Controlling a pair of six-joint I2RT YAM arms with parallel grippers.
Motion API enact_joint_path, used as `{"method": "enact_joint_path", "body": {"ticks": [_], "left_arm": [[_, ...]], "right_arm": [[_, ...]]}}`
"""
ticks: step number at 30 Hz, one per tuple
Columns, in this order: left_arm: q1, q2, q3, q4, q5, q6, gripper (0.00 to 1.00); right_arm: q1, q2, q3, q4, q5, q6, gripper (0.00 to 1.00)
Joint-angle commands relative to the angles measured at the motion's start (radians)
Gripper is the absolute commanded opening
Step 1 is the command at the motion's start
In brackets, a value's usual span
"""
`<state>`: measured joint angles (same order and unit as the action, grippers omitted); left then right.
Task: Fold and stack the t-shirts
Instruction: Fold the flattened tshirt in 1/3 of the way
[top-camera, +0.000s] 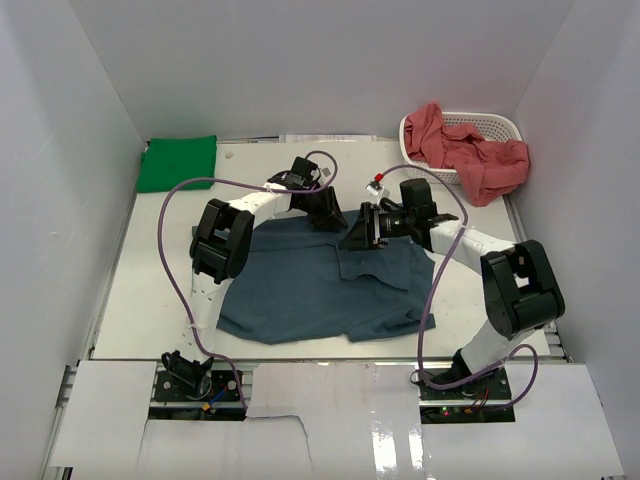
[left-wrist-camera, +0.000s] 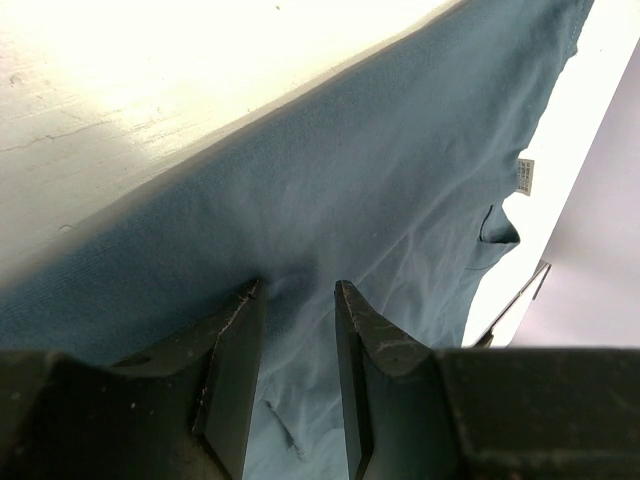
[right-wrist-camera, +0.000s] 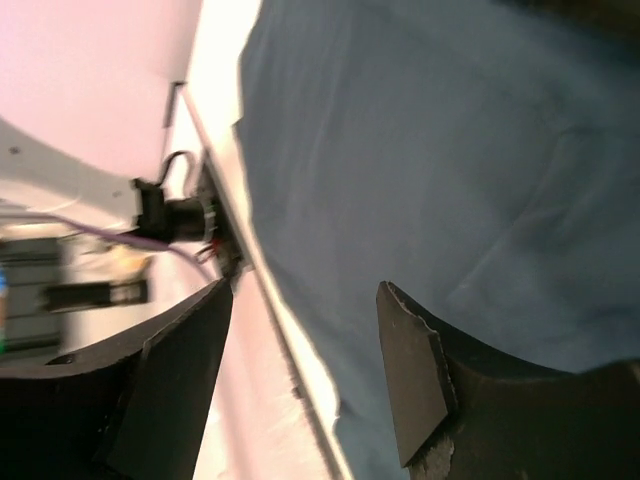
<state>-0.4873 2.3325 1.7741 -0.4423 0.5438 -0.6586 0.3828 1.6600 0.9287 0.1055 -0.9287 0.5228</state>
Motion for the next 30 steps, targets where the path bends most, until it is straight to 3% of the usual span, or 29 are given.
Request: {"method": "enact_joint_path", "body": {"ticks": [1, 4, 8, 10, 11, 14, 21, 30], "left_arm": [[-0.016, 0.028, 0.005, -0.041, -0.033, 0.024, 0.45], [-0.016, 0.03, 0.007, -0.039, -0.03, 0.019, 0.45], [-0.017, 0.021, 0.005, -0.042, -0.036, 0.027, 0.45], [-0.016, 0.018, 0.004, -0.049, -0.042, 0.033, 0.45], [-0.017, 0.014, 0.002, -0.049, -0.045, 0.037, 0.45], [-0.016, 0.013, -0.002, -0.056, -0.048, 0.042, 0.45], [-0.016, 0.007, -0.008, -0.065, -0.065, 0.056, 0.45], [-0.016, 0.027, 0.001, -0.065, -0.058, 0.053, 0.45]], "right_arm": [[0.004, -0.048, 0.042, -0.211, 0.178, -0.219, 0.66], [0.001, 0.01, 0.053, -0.202, 0.189, -0.242, 0.65], [-0.002, 0.101, 0.053, -0.126, 0.148, -0.225, 0.55], [-0.007, 0.151, 0.044, -0.039, 0.105, -0.205, 0.43], [-0.01, 0.17, 0.045, -0.021, 0.1, -0.199, 0.25], [-0.022, 0.225, 0.067, 0.026, 0.05, -0.179, 0.08], [-0.073, 0.288, 0.026, 0.154, -0.031, -0.113, 0.08], [-0.119, 0.325, -0.151, 0.393, -0.125, -0.001, 0.08]]}}
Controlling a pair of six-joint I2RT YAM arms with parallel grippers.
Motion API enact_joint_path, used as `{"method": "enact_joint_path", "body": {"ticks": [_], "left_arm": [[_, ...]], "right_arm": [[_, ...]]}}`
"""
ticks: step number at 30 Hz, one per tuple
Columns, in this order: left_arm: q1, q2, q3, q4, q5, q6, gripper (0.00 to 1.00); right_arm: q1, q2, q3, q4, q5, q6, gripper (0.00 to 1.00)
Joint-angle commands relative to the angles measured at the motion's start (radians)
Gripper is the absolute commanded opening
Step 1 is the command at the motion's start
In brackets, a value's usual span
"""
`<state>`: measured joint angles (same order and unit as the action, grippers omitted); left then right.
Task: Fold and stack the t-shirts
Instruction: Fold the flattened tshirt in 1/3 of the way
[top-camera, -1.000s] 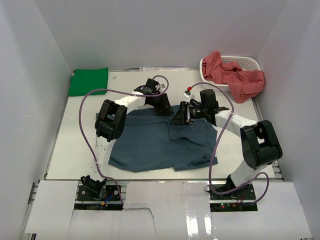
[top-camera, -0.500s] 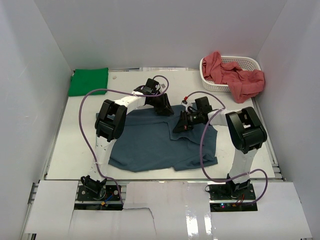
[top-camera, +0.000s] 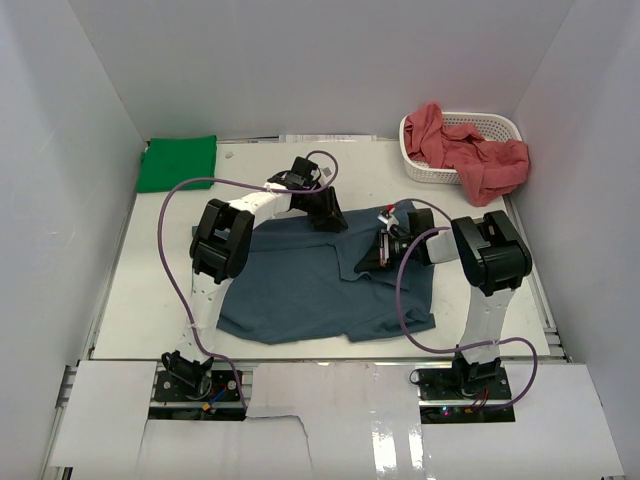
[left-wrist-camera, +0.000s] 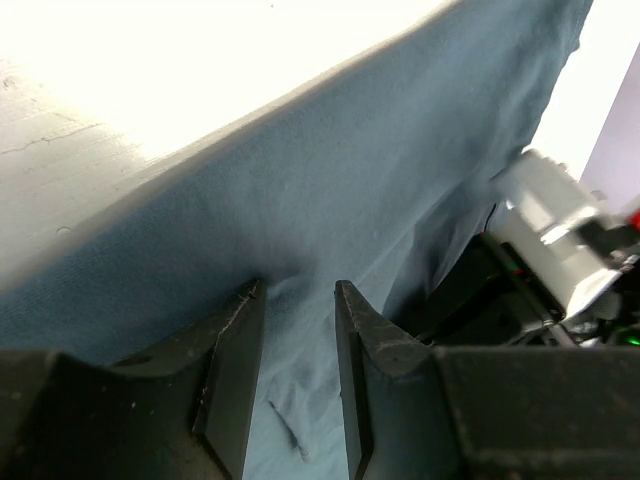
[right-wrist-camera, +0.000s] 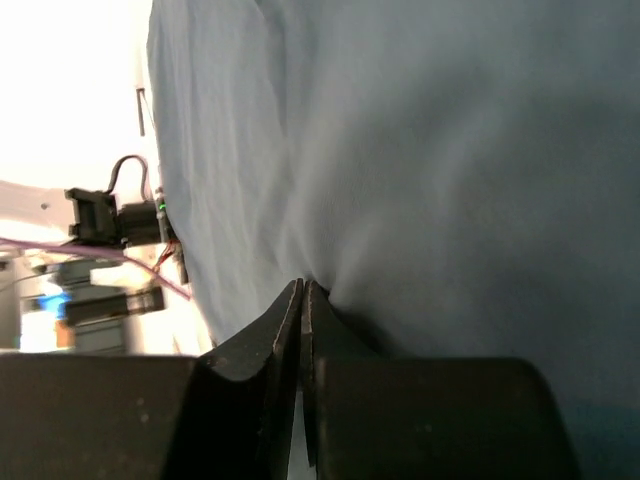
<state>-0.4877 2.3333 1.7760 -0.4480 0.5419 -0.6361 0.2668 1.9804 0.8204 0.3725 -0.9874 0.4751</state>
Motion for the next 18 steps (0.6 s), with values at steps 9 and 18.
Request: {"method": "enact_joint_path", "body": {"ticks": [9, 18], "left_arm": [[-0.015, 0.032, 0.003, -0.066, -0.063, 0.032, 0.45], [-0.015, 0.038, 0.019, -0.078, -0.062, 0.035, 0.45]], "right_arm": [[-0.003, -0.061, -0.222, 0.279, -0.123, 0.149, 0.08], [-0.003, -0.205, -0.216, -0.091, -0.005, -0.091, 0.08]]}}
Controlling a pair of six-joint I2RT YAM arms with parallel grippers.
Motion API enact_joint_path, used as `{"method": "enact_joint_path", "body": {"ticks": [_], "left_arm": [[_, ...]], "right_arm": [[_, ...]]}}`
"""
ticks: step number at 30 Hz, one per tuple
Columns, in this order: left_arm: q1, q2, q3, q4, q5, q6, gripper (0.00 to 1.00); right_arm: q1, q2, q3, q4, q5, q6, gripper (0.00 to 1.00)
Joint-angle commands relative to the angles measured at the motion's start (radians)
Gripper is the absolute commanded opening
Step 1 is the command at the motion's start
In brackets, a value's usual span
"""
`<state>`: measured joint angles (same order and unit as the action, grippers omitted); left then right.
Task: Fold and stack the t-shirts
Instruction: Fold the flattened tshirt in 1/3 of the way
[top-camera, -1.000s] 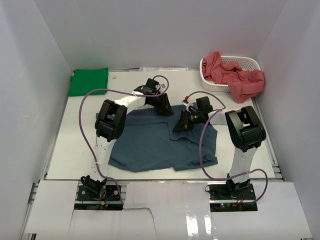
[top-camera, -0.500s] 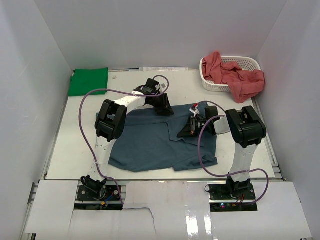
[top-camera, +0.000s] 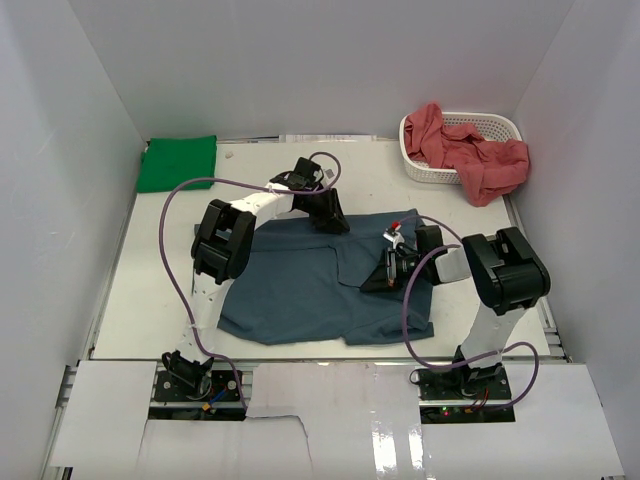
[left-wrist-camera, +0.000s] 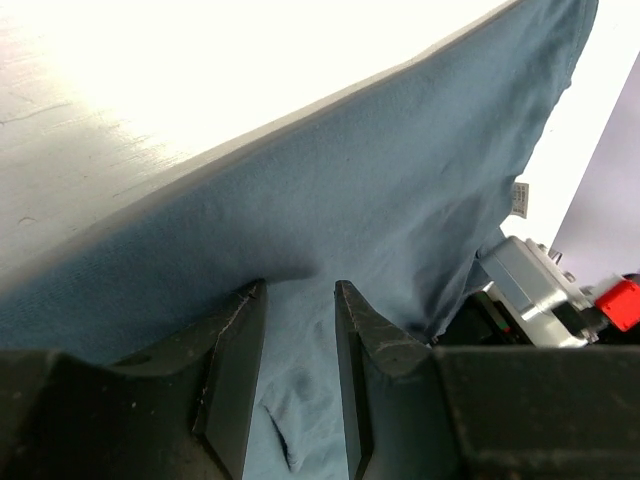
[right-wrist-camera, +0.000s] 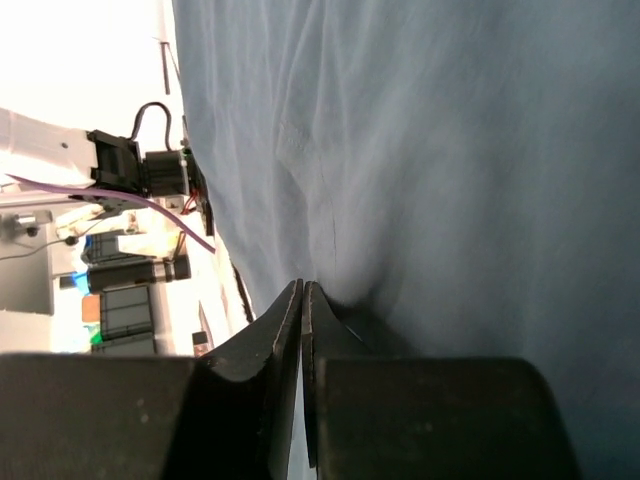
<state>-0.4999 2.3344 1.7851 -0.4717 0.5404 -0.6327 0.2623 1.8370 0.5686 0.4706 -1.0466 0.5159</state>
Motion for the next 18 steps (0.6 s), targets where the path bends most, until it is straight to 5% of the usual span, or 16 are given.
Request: {"method": "enact_joint_path", "body": {"ticks": [1, 11, 18], "left_arm": [[-0.003, 0.039, 0.011, -0.056, -0.059, 0.031, 0.45], [-0.003, 0.01, 0.04, -0.088, -0.045, 0.038, 0.45], [-0.003, -0.089, 0.233, -0.223, -0.051, 0.041, 0.49]], "right_arm": [[0.002, -0.079, 0.056, -0.223, 0.075, -0.151, 0.08], [0.002, -0.278, 0.275, -0.505, 0.467, -0.243, 0.15], [0.003, -0.317, 0.397, -0.593, 0.664, -0.255, 0.27]]}}
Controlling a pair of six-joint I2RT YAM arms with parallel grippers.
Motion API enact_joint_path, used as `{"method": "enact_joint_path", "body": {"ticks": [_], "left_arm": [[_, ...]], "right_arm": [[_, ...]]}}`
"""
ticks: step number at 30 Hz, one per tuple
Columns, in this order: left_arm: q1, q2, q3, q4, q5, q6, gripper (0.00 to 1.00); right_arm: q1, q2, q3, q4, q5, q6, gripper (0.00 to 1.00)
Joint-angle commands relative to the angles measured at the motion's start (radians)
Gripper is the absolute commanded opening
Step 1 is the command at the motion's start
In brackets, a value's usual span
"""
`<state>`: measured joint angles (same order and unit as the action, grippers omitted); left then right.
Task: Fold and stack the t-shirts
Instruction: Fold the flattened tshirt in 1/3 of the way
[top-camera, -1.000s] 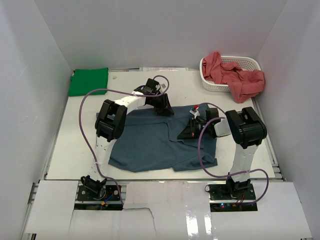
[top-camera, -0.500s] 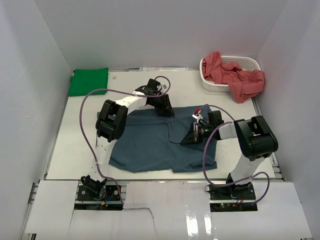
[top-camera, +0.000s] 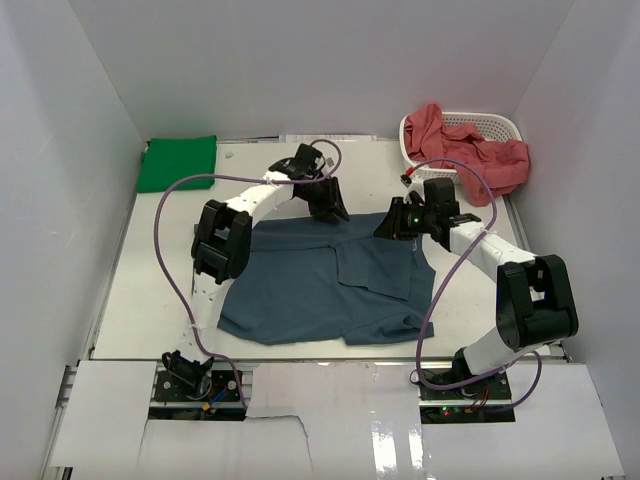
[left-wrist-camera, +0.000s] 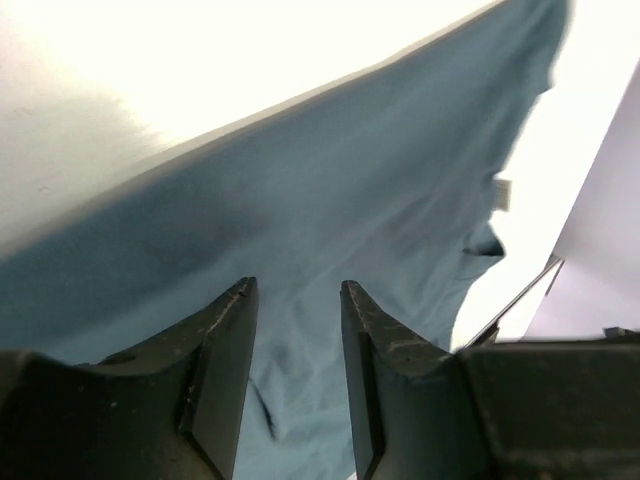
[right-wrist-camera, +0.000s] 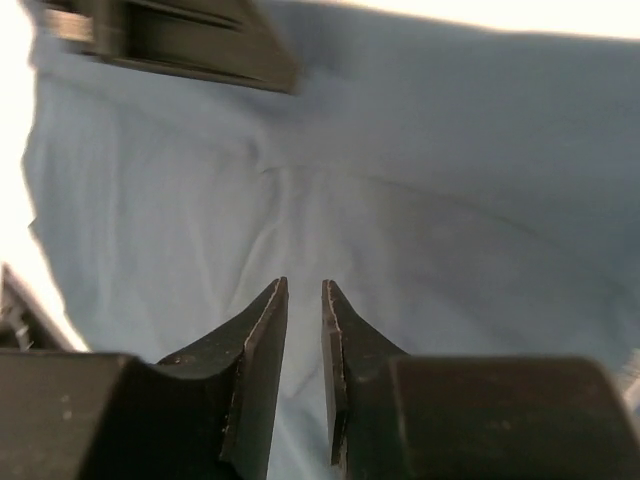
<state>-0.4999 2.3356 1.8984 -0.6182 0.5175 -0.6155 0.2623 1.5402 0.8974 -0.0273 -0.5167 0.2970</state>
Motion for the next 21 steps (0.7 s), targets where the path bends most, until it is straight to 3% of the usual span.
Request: {"method": "enact_joint_path", "body": {"ticks": [1, 3, 4, 5, 8, 9, 10, 17, 21], "left_arm": [[-0.003, -0.11, 0.134, -0.131, -0.048, 0.031, 0.5], [-0.003, -0.195, 0.119, -0.196, -0.134, 0.066, 0.57], [-0.003, -0.234, 0.088, -0.207, -0.178, 0.077, 0.67], [-0.005, -0.315, 0.049, -0.215, -0.279, 0.103, 0.71], [0.003, -0.435, -0.166, -0.224, -0.439, 0.138, 0.85], [0.009, -0.499, -0.224, -0.213, -0.535, 0.141, 0.87], [0.017, -0.522, -0.34, -0.203, -0.56, 0.148, 0.88], [0.11, -0.639, -0.632, -0.157, -0.643, 0.154, 0.92], [0.187, -0.639, -0.671, -0.124, -0.614, 0.172, 0.92]], "right_arm": [[0.003, -0.022, 0.083, -0.111, 0.145, -0.044, 0.27], [0.009, -0.029, 0.119, -0.163, 0.188, -0.053, 0.32], [0.017, -0.035, 0.127, -0.178, 0.216, -0.062, 0.36], [0.023, -0.04, 0.135, -0.19, 0.23, -0.068, 0.4], [0.051, -0.054, 0.138, -0.224, 0.288, -0.079, 0.63], [0.057, -0.055, 0.133, -0.232, 0.302, -0.079, 0.77], [0.069, -0.045, 0.133, -0.252, 0.322, -0.079, 0.81], [0.138, 0.029, 0.129, -0.324, 0.412, -0.081, 0.85], [0.172, 0.066, 0.133, -0.33, 0.429, -0.078, 0.85]]}}
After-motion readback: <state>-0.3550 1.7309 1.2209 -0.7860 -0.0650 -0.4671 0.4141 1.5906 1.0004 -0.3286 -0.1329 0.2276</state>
